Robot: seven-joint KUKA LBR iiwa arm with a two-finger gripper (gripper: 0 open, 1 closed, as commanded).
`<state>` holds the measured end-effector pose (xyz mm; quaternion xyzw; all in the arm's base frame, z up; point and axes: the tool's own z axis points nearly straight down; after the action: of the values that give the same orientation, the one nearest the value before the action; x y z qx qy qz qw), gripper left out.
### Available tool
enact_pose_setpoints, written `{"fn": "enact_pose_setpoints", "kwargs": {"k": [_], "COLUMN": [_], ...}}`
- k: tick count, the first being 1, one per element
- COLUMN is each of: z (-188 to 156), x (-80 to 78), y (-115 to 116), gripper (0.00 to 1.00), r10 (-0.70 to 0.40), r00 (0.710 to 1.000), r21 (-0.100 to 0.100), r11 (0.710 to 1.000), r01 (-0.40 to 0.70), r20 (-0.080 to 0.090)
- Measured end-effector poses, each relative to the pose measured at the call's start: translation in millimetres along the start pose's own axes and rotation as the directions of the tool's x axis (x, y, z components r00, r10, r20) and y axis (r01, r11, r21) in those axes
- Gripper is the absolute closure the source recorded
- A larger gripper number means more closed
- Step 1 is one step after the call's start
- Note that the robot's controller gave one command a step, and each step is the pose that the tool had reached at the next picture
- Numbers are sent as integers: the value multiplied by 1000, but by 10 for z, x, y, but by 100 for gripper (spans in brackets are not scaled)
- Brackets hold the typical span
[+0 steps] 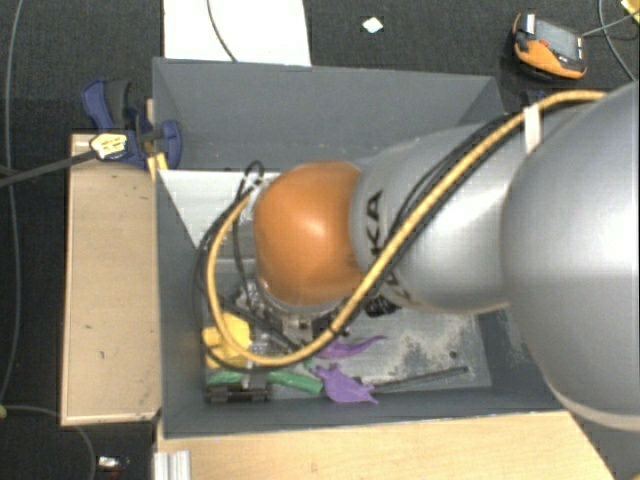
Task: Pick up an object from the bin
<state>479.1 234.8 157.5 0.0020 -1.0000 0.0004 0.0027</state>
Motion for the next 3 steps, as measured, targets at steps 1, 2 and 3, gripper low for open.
{"fn": "enact_pose_setpoints", "kwargs": {"k": [1, 2, 3], "z": [-45, 492, 665], "x": [-20, -96, -210], "y": [-14, -73, -220], "gripper": [0, 0, 0], "r10": [6, -182, 244], "r00": [1000, 983, 969], "r21": [-2, -2, -19], "r11": [1000, 983, 970], "r01": [-6, 182, -244], "r20": [6, 10, 24]}}
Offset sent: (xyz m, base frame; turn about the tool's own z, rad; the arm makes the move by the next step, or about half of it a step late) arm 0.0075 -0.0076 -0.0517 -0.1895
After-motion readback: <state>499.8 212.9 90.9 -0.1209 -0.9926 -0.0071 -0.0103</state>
